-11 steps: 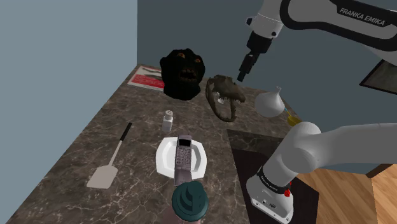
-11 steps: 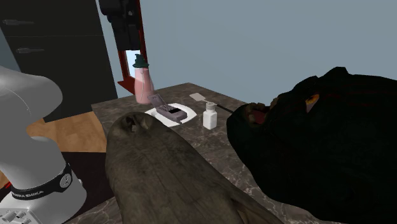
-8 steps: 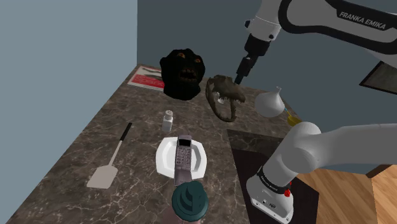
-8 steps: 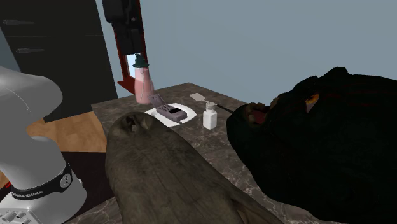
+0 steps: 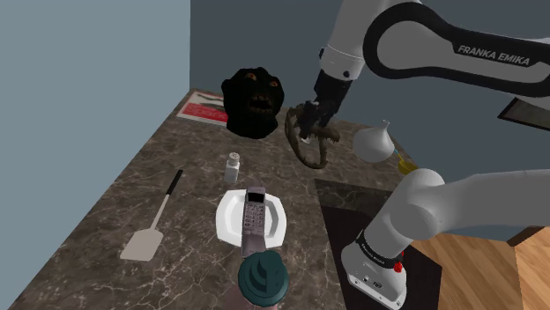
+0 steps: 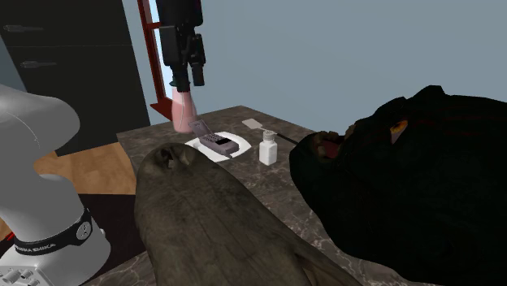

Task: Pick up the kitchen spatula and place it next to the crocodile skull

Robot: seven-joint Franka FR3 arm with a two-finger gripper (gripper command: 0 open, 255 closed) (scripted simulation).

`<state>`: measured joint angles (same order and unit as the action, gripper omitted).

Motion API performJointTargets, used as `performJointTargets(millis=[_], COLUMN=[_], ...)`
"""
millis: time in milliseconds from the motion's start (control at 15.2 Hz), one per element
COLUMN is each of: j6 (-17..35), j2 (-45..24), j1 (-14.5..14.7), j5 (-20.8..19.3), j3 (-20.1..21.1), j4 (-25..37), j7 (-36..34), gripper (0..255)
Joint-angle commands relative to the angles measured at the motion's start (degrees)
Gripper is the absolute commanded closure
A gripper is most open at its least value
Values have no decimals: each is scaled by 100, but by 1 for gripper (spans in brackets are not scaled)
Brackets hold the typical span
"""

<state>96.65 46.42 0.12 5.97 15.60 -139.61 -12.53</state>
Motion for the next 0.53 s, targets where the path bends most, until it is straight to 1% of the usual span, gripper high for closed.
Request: performJointTargets(millis=[0, 264, 462], j6=[167, 571, 898], j2=[-111, -514, -931], j1=[-20, -104, -229], j5=[199, 542, 714], j3=[300, 957, 1466], j4=[-39, 13, 156], j7=[-503, -1483, -2226], gripper=[0, 0, 0])
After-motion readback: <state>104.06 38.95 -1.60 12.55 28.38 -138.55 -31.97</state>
